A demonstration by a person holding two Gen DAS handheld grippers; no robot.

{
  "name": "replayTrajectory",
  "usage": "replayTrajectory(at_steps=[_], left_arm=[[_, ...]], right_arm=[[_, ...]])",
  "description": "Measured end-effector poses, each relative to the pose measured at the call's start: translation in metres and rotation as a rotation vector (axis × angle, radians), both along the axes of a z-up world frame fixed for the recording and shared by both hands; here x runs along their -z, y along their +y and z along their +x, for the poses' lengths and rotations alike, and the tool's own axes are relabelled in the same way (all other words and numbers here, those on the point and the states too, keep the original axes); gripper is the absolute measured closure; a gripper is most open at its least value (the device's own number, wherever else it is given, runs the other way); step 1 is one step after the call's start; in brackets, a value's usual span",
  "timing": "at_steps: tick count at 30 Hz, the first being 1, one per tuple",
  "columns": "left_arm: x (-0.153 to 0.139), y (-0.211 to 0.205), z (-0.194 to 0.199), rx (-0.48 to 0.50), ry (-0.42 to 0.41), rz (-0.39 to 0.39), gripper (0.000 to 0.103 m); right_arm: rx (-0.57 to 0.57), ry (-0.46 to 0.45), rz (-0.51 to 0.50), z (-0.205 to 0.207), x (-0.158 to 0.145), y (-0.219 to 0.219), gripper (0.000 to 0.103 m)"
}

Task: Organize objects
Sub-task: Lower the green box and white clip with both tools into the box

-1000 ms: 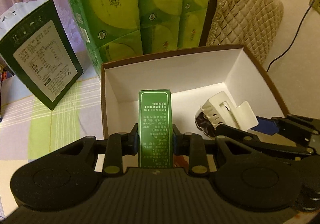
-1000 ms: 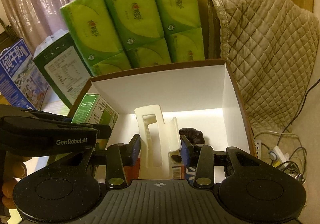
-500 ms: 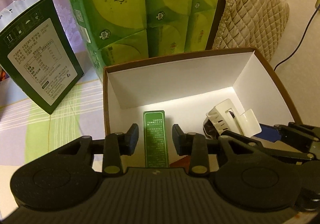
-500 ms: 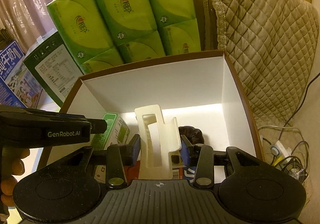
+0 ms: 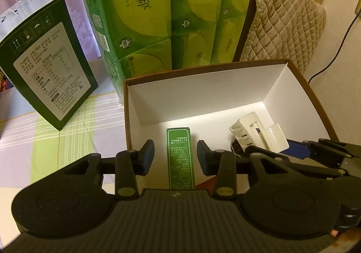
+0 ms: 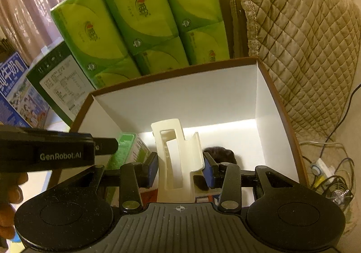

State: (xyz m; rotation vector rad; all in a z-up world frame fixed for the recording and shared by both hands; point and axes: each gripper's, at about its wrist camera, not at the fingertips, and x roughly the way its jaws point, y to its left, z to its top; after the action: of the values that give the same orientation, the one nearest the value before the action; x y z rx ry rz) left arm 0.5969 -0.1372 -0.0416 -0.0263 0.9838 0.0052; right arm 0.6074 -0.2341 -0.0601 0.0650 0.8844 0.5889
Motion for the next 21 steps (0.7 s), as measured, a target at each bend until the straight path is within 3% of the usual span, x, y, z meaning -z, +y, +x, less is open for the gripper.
replayTrajectory(at_steps=[3,7,11,21], left_arm=[[-0.002,0.001,-0.001,0.0,-0.003,-0.006,0.066],[-0.005,0.001,-0.005,0.004,-0.012,-0.012,0.063],[-0.009,0.002,-0.009,-0.002,-0.022,-0.012,0.053],[-0.02,0.003,-0.025,0.013,-0.03,-0.051,0.042]], right_arm=[[0.023,0.002,0.028,0.003,0.001,-0.001,0.062],[0.067,-0.002,0.087,0.006,0.001,-0.007,0.042],[0.088,-0.014,0.095,0.005,-0.004,-0.011,0.038],[0.079,-0.037,0.07,-0.015,-0.027,-0.022,0.03]])
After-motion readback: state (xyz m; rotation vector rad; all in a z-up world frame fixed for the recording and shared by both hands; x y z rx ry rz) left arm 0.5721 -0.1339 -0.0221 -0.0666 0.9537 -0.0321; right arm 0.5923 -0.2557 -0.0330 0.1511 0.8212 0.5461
